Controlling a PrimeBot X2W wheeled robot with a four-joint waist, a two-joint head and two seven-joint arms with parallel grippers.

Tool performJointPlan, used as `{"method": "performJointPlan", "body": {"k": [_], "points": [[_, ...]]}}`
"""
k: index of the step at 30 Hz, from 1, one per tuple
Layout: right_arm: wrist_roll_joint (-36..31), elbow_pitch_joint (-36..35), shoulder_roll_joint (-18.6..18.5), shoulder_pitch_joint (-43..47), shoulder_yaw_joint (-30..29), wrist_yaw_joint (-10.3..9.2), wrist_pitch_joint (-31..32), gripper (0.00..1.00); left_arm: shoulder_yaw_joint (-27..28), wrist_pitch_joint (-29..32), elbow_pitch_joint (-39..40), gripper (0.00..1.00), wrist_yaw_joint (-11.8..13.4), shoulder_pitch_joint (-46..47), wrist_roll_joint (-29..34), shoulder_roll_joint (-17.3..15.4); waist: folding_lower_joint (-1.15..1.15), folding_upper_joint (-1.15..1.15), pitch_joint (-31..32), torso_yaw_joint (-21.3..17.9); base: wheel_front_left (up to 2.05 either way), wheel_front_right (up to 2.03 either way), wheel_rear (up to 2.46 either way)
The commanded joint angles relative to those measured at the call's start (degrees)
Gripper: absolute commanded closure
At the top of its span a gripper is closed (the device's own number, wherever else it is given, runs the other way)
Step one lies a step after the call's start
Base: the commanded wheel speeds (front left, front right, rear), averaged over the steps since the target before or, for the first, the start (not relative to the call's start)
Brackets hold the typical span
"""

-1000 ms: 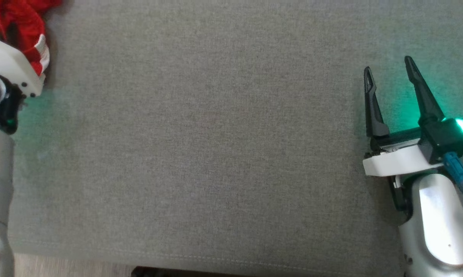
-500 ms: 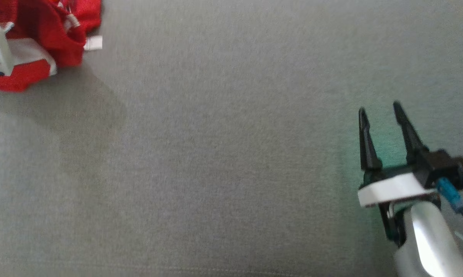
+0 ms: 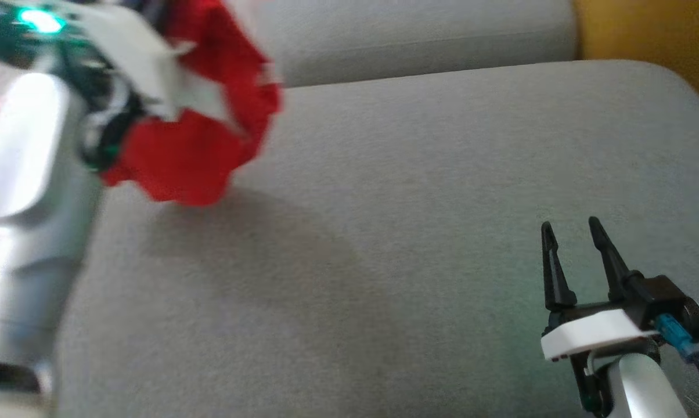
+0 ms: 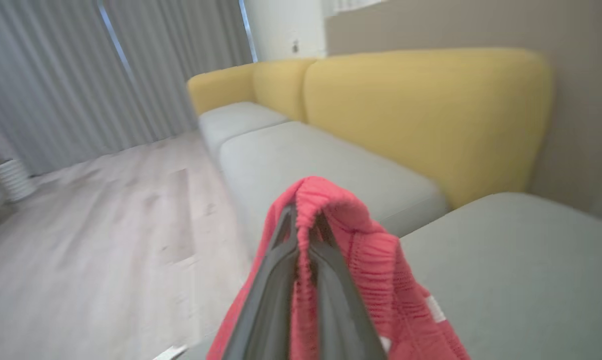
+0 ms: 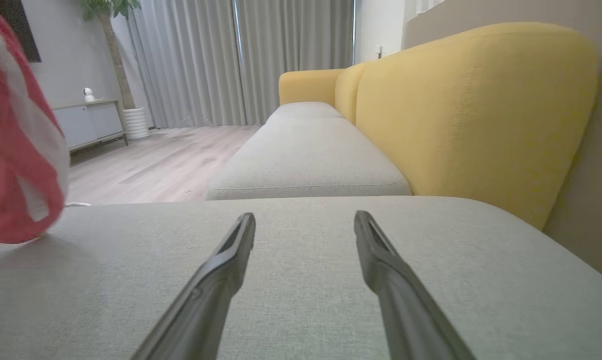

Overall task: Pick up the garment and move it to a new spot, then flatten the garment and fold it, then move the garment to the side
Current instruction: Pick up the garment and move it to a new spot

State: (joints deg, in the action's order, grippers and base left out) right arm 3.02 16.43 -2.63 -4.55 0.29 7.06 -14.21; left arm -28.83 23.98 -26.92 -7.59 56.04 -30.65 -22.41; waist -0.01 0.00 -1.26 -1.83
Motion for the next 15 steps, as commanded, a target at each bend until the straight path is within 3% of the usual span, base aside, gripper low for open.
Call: {"method": "performJointPlan", "body": {"k": [1, 8, 11, 15], "points": [[0.3, -2.0, -0.2, -1.3, 1.6, 0.43, -0.8, 0.0, 1.8, -0.8, 2.4, 1.0, 0.1, 3.1, -1.1, -0.5, 0.01, 0.0, 1.6, -2.7, 0.0, 0.0, 0.0], [1.2, -3.0, -0.2, -1.9, 2.2, 0.43, -0.8, 0.0, 1.4, -6.2, 3.5, 1.0, 0.1, 2.9, -8.6, 9.5, 0.01, 0.0, -1.2, -5.4, 0.0, 0.0, 0.0], [1.7, -3.5, -0.2, -2.8, 2.4, 0.43, -0.8, 0.0, 0.7, -9.1, 0.6, 1.0, 0.1, -0.6, -10.0, 11.6, 0.01, 0.0, -4.1, -6.1, 0.0, 0.0, 0.0], [2.1, -3.7, -0.2, -3.8, 2.9, 0.43, -0.8, 0.0, -0.6, -13.2, -5.0, 1.0, 0.3, -6.4, -8.9, 11.5, 0.01, 0.0, -7.1, -6.8, 0.0, 0.0, 0.0]]}}
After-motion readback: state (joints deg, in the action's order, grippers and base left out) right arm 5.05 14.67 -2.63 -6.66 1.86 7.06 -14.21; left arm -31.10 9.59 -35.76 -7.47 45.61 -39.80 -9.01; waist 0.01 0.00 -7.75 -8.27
